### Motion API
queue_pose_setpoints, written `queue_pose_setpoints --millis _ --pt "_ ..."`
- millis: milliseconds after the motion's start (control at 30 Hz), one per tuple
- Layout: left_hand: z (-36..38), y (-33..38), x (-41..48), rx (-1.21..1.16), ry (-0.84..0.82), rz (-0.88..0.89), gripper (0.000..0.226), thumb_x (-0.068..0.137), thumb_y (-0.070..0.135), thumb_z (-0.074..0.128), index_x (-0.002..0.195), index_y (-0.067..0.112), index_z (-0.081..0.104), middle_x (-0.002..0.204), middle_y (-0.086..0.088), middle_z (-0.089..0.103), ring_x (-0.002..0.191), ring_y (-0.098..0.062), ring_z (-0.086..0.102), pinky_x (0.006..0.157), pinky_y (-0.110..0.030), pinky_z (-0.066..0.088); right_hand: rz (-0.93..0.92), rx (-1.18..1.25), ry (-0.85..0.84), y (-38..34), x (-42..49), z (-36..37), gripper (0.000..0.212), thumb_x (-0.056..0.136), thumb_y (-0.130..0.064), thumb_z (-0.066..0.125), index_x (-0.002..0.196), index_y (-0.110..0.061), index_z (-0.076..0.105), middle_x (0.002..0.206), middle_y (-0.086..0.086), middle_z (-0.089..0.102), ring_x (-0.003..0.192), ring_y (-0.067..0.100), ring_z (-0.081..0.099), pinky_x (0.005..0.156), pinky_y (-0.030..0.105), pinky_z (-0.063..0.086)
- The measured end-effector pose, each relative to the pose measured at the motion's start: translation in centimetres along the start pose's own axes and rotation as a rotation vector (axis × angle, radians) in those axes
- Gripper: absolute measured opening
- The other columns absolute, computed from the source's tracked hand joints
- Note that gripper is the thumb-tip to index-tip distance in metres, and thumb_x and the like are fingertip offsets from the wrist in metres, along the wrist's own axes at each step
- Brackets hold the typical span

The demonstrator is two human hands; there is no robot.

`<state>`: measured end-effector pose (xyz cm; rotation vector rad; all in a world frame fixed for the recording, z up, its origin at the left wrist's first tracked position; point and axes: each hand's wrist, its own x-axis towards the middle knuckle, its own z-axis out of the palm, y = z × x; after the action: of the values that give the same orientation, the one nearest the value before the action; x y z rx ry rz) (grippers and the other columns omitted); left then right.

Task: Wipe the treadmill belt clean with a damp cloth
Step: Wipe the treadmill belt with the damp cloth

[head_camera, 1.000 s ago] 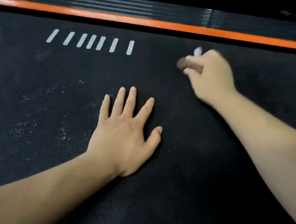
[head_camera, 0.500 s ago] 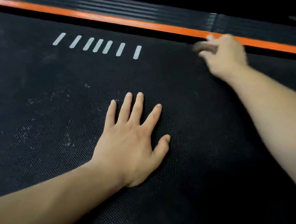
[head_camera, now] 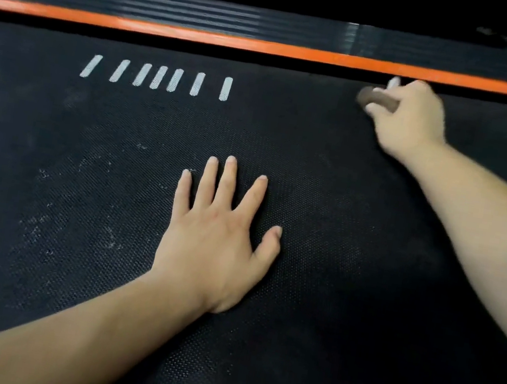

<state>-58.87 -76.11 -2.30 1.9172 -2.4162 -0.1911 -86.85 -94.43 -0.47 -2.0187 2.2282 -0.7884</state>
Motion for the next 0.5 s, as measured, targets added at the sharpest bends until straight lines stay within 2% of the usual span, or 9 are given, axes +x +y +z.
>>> queue_pose_setpoints --millis 67,133,233,267,300,400,433,500 --pt "0.0 0.0 0.0 -0.007 0.002 -0.005 0.079 0.093 0.072 0.005 0.164 0.036 0.007 0.173 -0.010 -0.001 0.159 -0.029 -0.012 0.127 -0.054 -0.005 -0.200 0.055 -0.140 -0.4 -3.3 -1.0 0.030 0.093 -0.037 0.067 0.121 -0.029 0.072 0.105 0.008 0.058 0.097 0.026 0.056 0.088 0.034 0.043" --pt "0.1 0.1 0.2 -0.010 0.008 -0.007 0.080 0.093 0.072 0.006 0.164 0.036 0.009 0.173 -0.011 0.001 0.159 -0.029 -0.009 0.127 -0.054 -0.003 -0.241 0.001 -0.169 1.3 -4.3 -2.7 0.026 0.094 -0.035 0.067 0.118 -0.027 0.074 0.100 0.006 0.056 0.095 0.025 0.055 0.083 0.031 0.039" --pt "0.3 -0.1 0.1 -0.015 0.006 -0.009 0.081 0.092 0.073 0.007 0.164 0.037 0.012 0.173 -0.010 0.003 0.159 -0.028 -0.007 0.127 -0.053 -0.003 0.054 -0.056 -0.010 3.6 -3.5 -4.0 0.030 0.093 -0.040 0.065 0.111 -0.019 0.075 0.101 0.010 0.059 0.102 0.036 0.061 0.080 0.030 0.039" --pt "0.3 -0.1 0.1 -0.019 0.010 -0.012 0.081 0.092 0.074 0.007 0.164 0.037 0.012 0.173 -0.010 0.003 0.159 -0.028 -0.007 0.127 -0.053 -0.004 0.077 -0.056 0.027 3.2 -4.3 -3.9 0.032 0.091 -0.041 0.065 0.113 -0.020 0.075 0.104 0.011 0.062 0.103 0.035 0.062 0.081 0.030 0.041" --pt "0.3 -0.1 0.1 -0.019 0.015 -0.015 0.081 0.092 0.074 0.007 0.164 0.037 0.012 0.173 -0.010 0.003 0.159 -0.028 -0.007 0.127 -0.053 -0.003 0.025 -0.045 0.018 2.3 -5.7 -3.5 0.031 0.090 -0.041 0.066 0.115 -0.024 0.075 0.106 0.011 0.062 0.101 0.033 0.062 0.081 0.030 0.041" --pt "0.4 -0.1 0.1 -0.014 0.024 -0.021 0.082 0.091 0.075 0.007 0.164 0.037 0.013 0.173 -0.010 0.005 0.159 -0.028 -0.005 0.128 -0.052 -0.003 -0.286 0.099 -0.169 -0.3 -12.1 -3.7 0.025 0.092 -0.032 0.069 0.117 -0.034 0.074 0.100 0.004 0.058 0.092 0.020 0.055 0.083 0.031 0.041" --pt "0.5 -0.1 0.2 -0.015 0.026 -0.022 0.082 0.091 0.075 0.008 0.164 0.037 0.014 0.173 -0.010 0.005 0.159 -0.027 -0.005 0.128 -0.052 -0.003 -0.328 0.123 -0.207 0.0 -13.0 -4.6 0.025 0.092 -0.031 0.069 0.117 -0.034 0.074 0.099 0.003 0.058 0.092 0.020 0.055 0.085 0.033 0.042" --pt "0.6 -0.1 0.2 -0.024 0.028 -0.022 0.082 0.091 0.075 0.009 0.164 0.038 0.015 0.173 -0.010 0.006 0.160 -0.027 -0.004 0.128 -0.051 -0.003 -0.242 0.032 -0.150 2.0 -12.2 -6.0 0.021 0.094 -0.034 0.067 0.113 -0.030 0.075 0.095 0.006 0.057 0.091 0.024 0.056 0.082 0.034 0.042"
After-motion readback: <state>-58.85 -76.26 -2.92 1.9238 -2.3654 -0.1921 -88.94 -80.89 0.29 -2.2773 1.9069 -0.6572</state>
